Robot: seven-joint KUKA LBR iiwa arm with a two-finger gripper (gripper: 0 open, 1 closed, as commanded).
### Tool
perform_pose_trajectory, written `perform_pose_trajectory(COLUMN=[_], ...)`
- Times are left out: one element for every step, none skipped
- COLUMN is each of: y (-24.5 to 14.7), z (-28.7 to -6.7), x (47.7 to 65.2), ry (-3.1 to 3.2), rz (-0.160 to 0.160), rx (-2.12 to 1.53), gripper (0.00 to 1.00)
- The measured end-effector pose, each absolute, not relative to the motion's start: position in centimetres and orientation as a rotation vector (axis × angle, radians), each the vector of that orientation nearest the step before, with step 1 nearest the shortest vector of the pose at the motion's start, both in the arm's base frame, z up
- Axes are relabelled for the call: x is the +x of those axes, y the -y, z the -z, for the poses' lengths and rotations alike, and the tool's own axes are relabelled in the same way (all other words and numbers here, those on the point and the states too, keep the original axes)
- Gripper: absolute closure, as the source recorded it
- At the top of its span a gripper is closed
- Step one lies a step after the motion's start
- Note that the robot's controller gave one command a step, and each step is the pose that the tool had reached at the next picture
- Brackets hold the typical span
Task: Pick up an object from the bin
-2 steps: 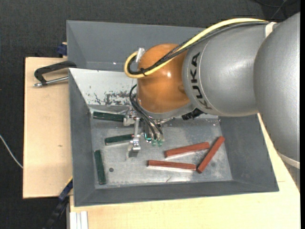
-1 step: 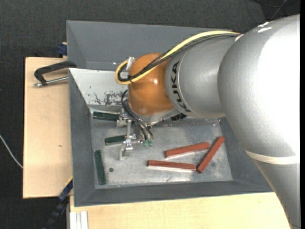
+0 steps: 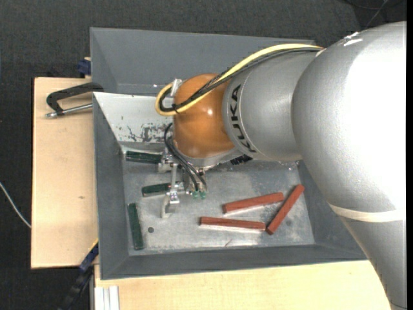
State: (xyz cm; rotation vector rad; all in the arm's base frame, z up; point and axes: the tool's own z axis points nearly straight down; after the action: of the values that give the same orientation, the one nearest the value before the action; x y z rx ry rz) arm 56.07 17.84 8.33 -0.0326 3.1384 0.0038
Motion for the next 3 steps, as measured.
perform_pose_trajectory(y=[-18.22, -18.02, -18.46], z=[-7.32, -7.42, -7.8], x=[57.35, 56.68, 57.55], ry=[-3.142, -3.133, -3.139], rz=[-0.003, -0.007, -0.007], rx=[0.02, -0.038, 0.019], gripper=[0.0, 0.0, 1.0])
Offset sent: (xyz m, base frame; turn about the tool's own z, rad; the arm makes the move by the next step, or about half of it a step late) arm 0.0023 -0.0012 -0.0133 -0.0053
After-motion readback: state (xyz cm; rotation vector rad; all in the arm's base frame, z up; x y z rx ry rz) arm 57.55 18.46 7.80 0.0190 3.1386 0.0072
